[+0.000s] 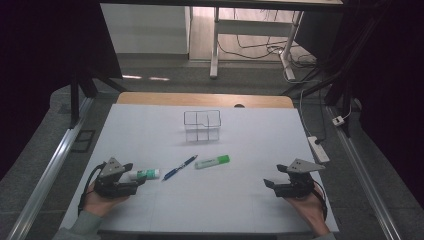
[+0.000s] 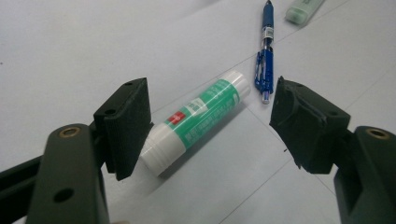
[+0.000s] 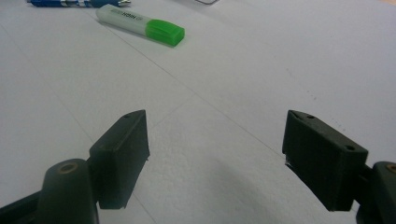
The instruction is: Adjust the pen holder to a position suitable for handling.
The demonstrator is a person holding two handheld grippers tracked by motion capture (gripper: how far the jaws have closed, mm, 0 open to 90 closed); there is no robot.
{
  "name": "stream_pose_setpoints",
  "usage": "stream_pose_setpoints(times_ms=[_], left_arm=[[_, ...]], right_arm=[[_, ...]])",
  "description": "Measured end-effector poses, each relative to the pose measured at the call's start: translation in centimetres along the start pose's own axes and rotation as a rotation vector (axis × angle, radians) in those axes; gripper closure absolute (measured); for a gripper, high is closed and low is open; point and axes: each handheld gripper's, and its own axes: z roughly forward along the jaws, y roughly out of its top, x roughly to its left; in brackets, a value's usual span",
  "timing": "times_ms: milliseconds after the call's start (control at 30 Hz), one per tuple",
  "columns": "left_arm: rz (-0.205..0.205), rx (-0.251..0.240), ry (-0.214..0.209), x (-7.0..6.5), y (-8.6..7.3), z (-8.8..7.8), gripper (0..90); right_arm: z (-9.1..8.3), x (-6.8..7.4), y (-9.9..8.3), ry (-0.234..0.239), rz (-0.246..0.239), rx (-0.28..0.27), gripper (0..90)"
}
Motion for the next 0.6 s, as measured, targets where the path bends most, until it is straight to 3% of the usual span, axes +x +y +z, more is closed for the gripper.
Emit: stream_pose_setpoints(times_ms=[600], left_arm=[[-0.002, -0.012, 0.01, -0.02, 0.49, 0.02, 27.9]], right_arm=[[0.2, 0.21, 0.13, 0.008, -0.009, 0.003, 22.5]])
